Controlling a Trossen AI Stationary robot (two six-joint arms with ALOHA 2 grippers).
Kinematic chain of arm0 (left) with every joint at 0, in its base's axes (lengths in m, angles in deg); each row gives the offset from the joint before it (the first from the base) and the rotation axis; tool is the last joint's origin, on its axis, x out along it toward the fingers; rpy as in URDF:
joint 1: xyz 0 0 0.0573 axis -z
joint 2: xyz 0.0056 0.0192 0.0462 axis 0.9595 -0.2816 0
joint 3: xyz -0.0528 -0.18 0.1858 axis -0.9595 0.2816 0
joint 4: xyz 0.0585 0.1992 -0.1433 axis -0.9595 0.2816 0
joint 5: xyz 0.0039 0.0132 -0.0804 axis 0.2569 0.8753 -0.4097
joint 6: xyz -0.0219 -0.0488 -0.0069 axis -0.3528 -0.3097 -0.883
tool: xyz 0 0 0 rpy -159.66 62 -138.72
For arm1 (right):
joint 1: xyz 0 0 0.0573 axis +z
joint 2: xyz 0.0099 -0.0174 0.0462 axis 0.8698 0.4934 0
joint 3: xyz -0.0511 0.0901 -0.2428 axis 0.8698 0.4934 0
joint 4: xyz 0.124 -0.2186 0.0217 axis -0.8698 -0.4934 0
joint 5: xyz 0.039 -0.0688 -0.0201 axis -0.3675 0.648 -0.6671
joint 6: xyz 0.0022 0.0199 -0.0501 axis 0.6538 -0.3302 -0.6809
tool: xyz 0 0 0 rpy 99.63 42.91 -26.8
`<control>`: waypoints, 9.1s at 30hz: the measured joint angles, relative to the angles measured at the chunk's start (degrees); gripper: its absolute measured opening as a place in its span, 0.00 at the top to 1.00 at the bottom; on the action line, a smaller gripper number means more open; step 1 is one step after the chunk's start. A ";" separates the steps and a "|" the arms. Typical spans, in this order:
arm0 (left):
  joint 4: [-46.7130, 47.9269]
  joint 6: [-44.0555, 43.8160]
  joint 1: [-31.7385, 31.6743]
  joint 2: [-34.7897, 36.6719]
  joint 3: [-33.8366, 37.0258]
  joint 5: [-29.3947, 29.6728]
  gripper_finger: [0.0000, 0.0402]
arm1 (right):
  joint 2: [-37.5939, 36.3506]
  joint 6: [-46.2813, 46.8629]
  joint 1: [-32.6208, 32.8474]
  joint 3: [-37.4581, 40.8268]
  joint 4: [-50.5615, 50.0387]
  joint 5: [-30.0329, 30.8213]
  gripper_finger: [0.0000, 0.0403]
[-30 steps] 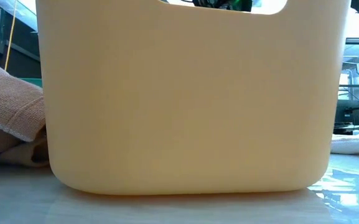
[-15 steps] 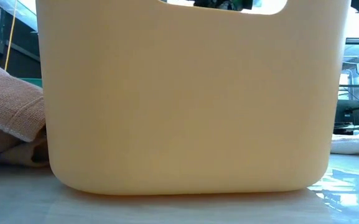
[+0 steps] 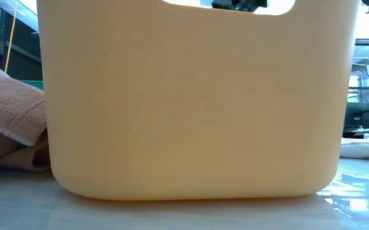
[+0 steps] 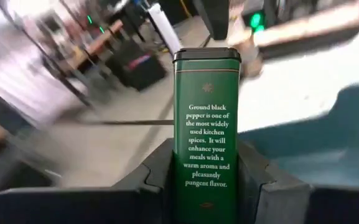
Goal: Sort spices by type
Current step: Put the black seasoning can into the blue bin, then put the bottom right gold seasoning bottle into the orange bin
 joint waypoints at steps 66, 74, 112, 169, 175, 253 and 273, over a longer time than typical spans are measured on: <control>3.99 -16.94 -6.60 1.97 -0.19 -20.35 0.43 | 3.72 -19.82 5.99 0.11 10.14 7.64 0.70; 10.14 1.75 -6.71 7.30 -0.19 2.75 0.36 | 5.25 -4.43 3.20 0.11 7.27 21.22 0.70; 21.04 -17.88 -6.33 13.83 -0.17 5.63 0.35 | 19.96 34.60 3.68 2.03 3.27 26.53 0.61; 19.00 -43.76 -4.55 33.26 16.64 -27.96 0.35 | 0.81 10.66 15.08 5.71 -21.81 32.41 0.59; 4.69 -60.92 -0.12 37.97 28.17 -25.77 0.36 | -17.24 27.42 24.08 26.22 -21.13 30.79 0.59; 33.59 -46.95 38.76 17.70 -3.12 3.06 0.38 | -18.88 79.63 76.35 58.98 -0.63 -16.46 0.18; 33.48 -46.95 38.72 17.70 -3.12 3.18 0.38 | -17.80 81.23 93.42 41.94 -8.66 -1.79 0.18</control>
